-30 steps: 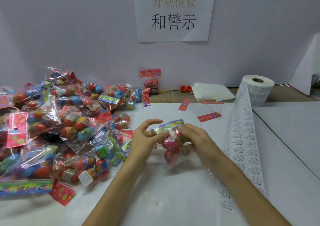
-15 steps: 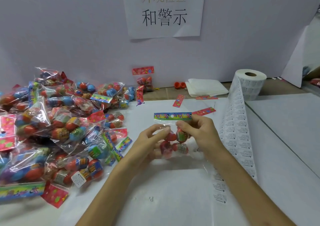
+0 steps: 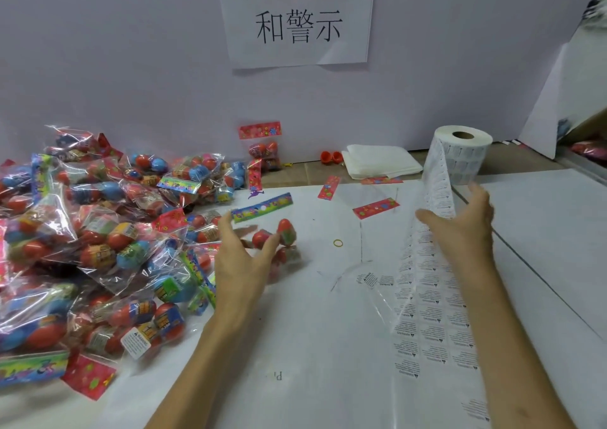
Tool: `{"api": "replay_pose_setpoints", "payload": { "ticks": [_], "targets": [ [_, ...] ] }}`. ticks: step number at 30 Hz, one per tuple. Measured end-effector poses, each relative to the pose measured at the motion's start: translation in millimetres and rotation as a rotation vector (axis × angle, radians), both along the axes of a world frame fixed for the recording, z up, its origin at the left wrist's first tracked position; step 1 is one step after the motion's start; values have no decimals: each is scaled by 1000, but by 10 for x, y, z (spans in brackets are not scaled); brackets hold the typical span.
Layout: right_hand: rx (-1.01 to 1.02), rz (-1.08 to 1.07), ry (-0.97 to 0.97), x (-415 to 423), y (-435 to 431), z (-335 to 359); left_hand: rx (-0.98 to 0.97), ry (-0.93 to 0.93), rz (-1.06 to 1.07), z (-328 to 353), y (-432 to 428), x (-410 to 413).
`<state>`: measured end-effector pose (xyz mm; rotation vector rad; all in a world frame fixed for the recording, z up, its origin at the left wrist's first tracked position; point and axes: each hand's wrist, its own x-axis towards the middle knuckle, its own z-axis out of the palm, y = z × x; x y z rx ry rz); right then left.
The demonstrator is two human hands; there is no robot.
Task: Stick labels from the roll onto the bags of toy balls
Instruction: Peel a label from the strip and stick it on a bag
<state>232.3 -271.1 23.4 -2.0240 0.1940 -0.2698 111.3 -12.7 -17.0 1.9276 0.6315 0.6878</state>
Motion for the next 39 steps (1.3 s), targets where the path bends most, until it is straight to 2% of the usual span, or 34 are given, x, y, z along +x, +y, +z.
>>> {"api": "replay_pose_setpoints", "payload": {
  "ticks": [3, 4, 6, 8, 11, 13, 16, 18, 24, 28, 29, 30, 33, 34, 36, 39],
  "targets": [
    [396, 194, 216, 47, -90, -12, 161, -36, 70, 14, -30, -3],
    [437, 264, 252, 58, -92, -18, 260, -69, 113, 27, -45, -8],
    [363, 423, 337, 48, -69, -34, 462, -152, 159, 33, -76, -23],
    [241, 599, 430, 8, -22, -47, 503, -251, 59, 26, -123, -45],
    [223, 766, 428, -48, 84, -69, 191, -267, -226, 63, -208, -82],
    [408, 732, 332, -71, 157, -40, -34, -155, -377, 93, -255, -87],
    [711, 681, 249, -102, 227, 28, -375, 116, -681, 106, -290, -92],
    [808, 670, 232, -126, 263, 40, -381, 244, -836, 103, -302, -116],
    [950, 544, 172, -199, 412, -6, -555, 273, -1059, 97, -345, -183],
    [1043, 488, 180, -235, 544, -51, -612, 275, -993, 11, -485, -162],
    [1007, 482, 156, -248, 570, -58, -639, 253, -939, -5, -487, -145],
    [888, 452, 92, -261, 581, -67, -662, 230, -882, -9, -478, -134],
    [355, 327, -348, -318, 542, -45, -746, 136, -753, 5, -419, -111],
    [252, 382, -496, -341, 520, -33, -774, 105, -719, 17, -401, -109],
    [119, 560, -664, -394, 505, -25, -820, 54, -662, 31, -381, -100],
    [-108, 727, -709, -431, 553, -48, -884, -31, -627, 43, -364, -82]
  ]
}}
